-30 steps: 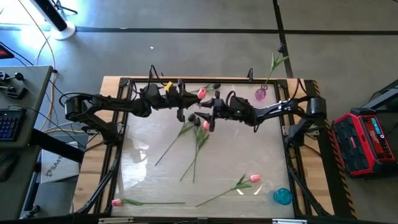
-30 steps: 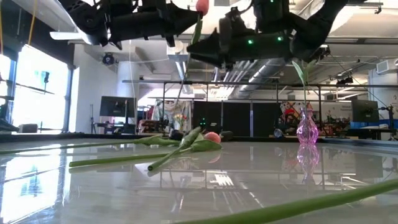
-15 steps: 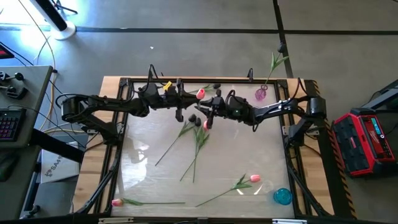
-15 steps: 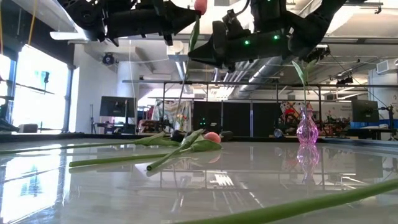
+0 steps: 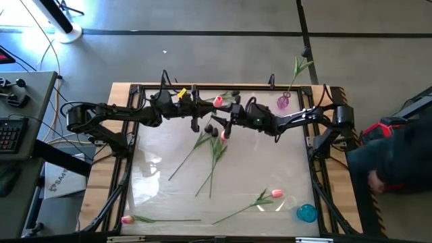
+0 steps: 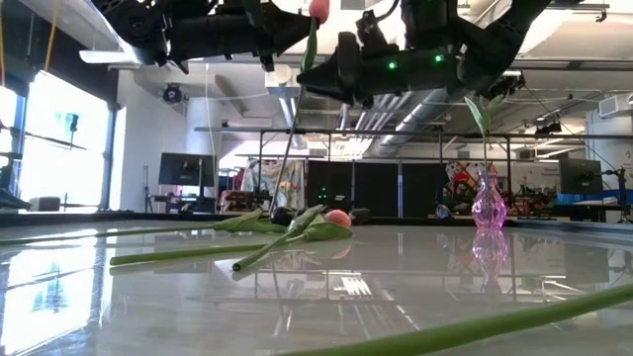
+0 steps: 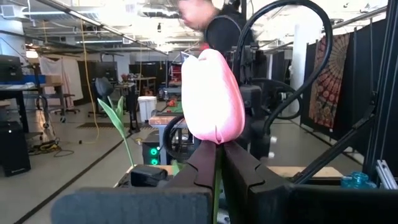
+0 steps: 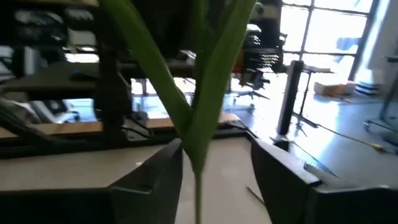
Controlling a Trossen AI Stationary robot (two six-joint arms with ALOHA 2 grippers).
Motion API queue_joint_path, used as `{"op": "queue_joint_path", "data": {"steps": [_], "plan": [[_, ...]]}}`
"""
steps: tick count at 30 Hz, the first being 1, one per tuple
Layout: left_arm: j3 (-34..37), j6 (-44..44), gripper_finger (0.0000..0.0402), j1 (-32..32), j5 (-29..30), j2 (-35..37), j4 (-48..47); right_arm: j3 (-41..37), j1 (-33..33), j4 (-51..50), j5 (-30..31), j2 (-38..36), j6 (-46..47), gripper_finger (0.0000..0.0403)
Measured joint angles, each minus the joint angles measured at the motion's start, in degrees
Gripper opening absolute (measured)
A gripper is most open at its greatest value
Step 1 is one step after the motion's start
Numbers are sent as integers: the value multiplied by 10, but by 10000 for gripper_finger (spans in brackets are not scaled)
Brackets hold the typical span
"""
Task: Sort flowers into vase by color
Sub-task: Put the middle left pink flower into the purple vase
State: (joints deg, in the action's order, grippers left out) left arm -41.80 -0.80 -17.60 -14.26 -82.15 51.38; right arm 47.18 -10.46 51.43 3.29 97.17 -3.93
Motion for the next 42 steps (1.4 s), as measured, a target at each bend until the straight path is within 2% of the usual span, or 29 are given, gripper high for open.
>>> {"op": "queue_joint_path", "data": {"steps": [5,10,14,17,29,33,39,42], "plan": [[0,2,0,0,9,0,-9,0,0,0,-32,0,4,88],[0,6,4,0,24,0,-15,0,0,-2,-33,0,-11,10],[0,15,14,0,31,0,-19,0,0,-10,-5,-2,-10,11],[0,15,27,-1,33,0,-24,0,0,-52,39,-18,-17,4],[0,73,109,4,32,23,-125,0,0,-229,190,-149,-52,2],[0,75,126,5,38,23,-145,0,0,-242,192,-187,-40,1],[0,76,131,3,82,24,-188,0,0,-298,192,-256,-23,1],[0,89,131,3,99,24,-226,0,0,-344,226,-299,-23,1]]}}
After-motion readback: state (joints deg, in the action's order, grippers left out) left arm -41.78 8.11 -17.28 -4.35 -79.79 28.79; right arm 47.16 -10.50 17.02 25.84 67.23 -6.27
